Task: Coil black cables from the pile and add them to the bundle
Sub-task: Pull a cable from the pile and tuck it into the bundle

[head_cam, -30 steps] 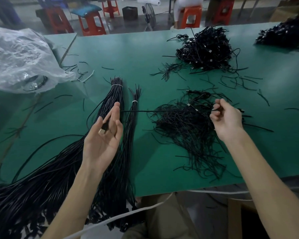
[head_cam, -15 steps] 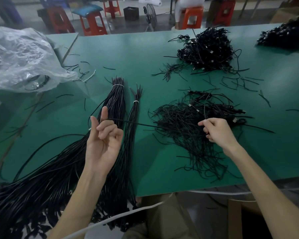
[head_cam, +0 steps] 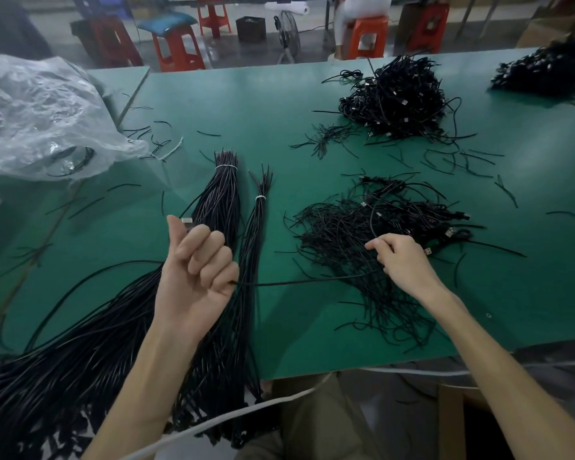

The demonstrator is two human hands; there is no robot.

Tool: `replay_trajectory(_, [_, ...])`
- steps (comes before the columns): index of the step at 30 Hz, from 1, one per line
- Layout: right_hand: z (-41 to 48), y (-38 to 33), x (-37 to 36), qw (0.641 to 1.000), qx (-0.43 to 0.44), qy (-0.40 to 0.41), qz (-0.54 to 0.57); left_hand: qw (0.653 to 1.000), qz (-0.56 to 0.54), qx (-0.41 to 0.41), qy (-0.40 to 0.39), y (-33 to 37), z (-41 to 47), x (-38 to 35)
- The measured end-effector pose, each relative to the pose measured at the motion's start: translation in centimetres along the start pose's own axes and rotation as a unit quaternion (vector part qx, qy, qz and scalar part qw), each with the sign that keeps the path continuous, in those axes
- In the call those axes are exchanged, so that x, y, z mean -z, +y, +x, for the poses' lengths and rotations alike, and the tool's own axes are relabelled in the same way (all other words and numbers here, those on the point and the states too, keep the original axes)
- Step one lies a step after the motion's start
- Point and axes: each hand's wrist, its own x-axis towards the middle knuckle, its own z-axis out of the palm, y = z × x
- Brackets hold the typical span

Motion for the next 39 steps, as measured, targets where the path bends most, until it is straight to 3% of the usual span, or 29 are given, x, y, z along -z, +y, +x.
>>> replay_trajectory(6, [0.2, 0.2, -0.1, 0.999, -0.013, 0.037, 0.029, 0.992, 0.072, 0.056, -0.089, 0.0, -1.1, -1.4])
replay_trajectory(11, [-0.5, -0.5, -0.6, 0.999, -0.018, 0.036, 0.017, 0.990, 0.041, 0.044, -0.130, -0.4, -0.8, -2.6])
replay_trajectory(14, [-2.5, -2.9, -1.6, 0.991, 0.054, 0.063, -0.102, 0.992, 0.048, 0.008, -0.115, -0.7, -0.1, -2.9])
replay_trajectory(15, [-3.5, -4.1, -1.9, 0.990, 0.094, 0.054, -0.095, 0.992, 0.070, -0.002, -0.103, -0.9, 0.2, -2.9])
replay_trajectory(18, [-7.1, -7.2, -3.4, 0.979, 0.174, -0.084, 0.064, 0.985, 0.157, -0.025, -0.069, -1.7, 0.7, -2.8])
replay_trajectory(21, [-9.5, -8.6, -5.6, 0.946, 0.218, -0.214, 0.110, 0.979, 0.192, -0.027, -0.063, -2.3, 0.9, -2.7])
replay_trajectory(26, [-8.8, -7.9, -6.9, 0.922, 0.193, -0.291, 0.166, 0.970, 0.219, 0.023, -0.106, -1.9, -0.2, -2.7])
replay_trajectory(28, [-7.3, -7.2, -6.1, 0.931, 0.209, -0.269, 0.131, 0.939, 0.288, 0.088, -0.167, -0.8, -0.9, -2.5])
replay_trajectory(29, [-6.4, -6.9, -5.5, 0.938, 0.220, -0.252, 0.094, 0.900, 0.368, 0.131, -0.195, -0.2, -1.2, -2.4])
replay_trajectory(31, [-4.7, -6.8, -4.4, 0.948, 0.232, -0.215, 0.046, 0.781, 0.536, 0.226, -0.226, 0.4, -1.3, -2.0])
replay_trajectory(33, [-3.8, -7.2, -3.9, 0.954, 0.243, -0.174, 0.038, 0.682, 0.658, 0.264, -0.176, -0.2, -0.8, -1.5])
replay_trajectory(35, [-3.6, -7.9, -4.2, 0.956, 0.253, -0.145, 0.045, 0.615, 0.751, 0.224, -0.088, -1.8, -0.1, -0.6])
replay_trajectory(37, [-3.7, -8.7, -4.9, 0.956, 0.251, -0.132, 0.075, 0.600, 0.785, 0.155, -0.011, -3.0, 0.4, 0.3])
replay_trajectory(39, [-4.0, -9.3, -5.6, 0.956, 0.236, -0.122, 0.127, 0.644, 0.759, 0.094, 0.013, -3.5, 0.6, 1.0])
